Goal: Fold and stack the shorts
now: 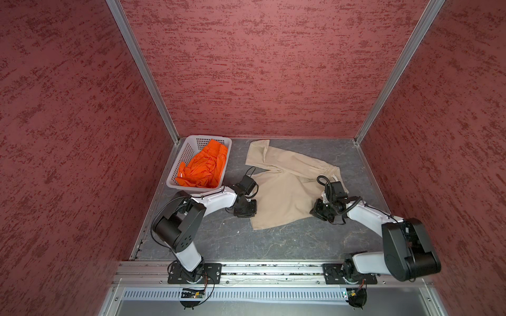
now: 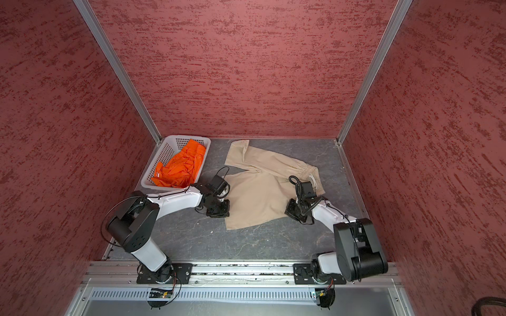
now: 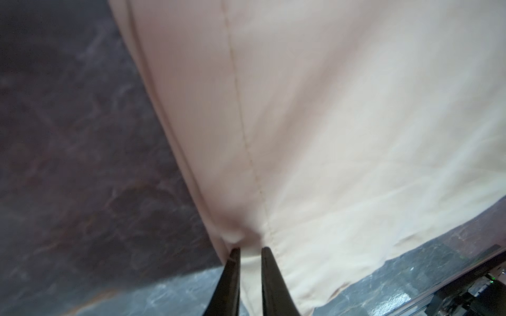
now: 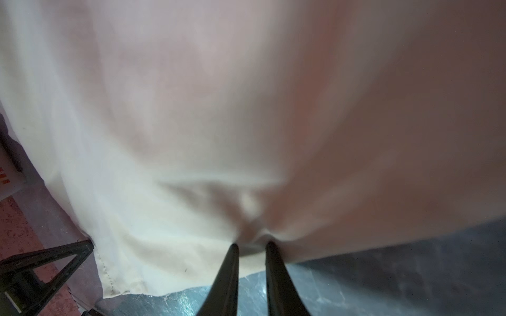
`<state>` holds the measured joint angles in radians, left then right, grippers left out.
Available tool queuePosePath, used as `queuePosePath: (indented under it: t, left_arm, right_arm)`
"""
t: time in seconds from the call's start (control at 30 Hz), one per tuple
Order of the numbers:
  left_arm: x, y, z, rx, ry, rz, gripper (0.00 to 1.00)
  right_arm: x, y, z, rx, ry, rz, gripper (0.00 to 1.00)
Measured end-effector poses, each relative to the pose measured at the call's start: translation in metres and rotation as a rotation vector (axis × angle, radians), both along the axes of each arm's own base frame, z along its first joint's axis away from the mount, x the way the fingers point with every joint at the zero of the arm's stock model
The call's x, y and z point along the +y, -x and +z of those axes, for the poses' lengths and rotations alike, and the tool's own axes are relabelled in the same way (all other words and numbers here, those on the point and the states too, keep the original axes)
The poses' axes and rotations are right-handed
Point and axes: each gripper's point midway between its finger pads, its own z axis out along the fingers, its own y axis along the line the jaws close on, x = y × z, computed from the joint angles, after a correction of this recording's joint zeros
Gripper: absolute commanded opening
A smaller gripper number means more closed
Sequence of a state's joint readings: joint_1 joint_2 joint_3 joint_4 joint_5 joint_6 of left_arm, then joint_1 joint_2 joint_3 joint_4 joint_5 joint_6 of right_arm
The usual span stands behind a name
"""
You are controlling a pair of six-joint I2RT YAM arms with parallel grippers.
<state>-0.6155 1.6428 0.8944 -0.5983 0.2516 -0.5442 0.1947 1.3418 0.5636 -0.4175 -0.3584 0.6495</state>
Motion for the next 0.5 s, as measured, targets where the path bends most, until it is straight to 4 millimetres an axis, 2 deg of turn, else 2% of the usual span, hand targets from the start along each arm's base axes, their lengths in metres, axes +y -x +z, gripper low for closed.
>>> queuePosePath:
  t: [0.2, 0.27, 0.33, 0.43, 0.5]
  left_arm:
    - [0.028, 0.041, -0.002, 0.031, -0.062, 0.021, 0.18]
    - [0.033, 0.051, 0.001, 0.034, -0.076, 0.020, 0.23]
    - [0.034, 0.056, 0.011, 0.016, -0.069, 0.023, 0.24]
    - [0.026, 0.047, 0.038, -0.062, -0.008, 0.031, 0.25]
    - [0.016, 0.034, 0.058, -0.118, 0.040, 0.037, 0.23]
  right_arm:
    - [0.012, 0.040, -0.001, 0.050, -0.011, -0.001, 0.24]
    - [0.020, 0.052, 0.004, 0.066, -0.019, 0.014, 0.28]
    - [0.027, 0.058, 0.016, 0.047, -0.037, 0.024, 0.35]
    - [0.029, 0.050, 0.043, -0.015, -0.043, 0.013, 0.38]
    - [0.031, 0.032, 0.065, -0.070, -0.030, 0.012, 0.39]
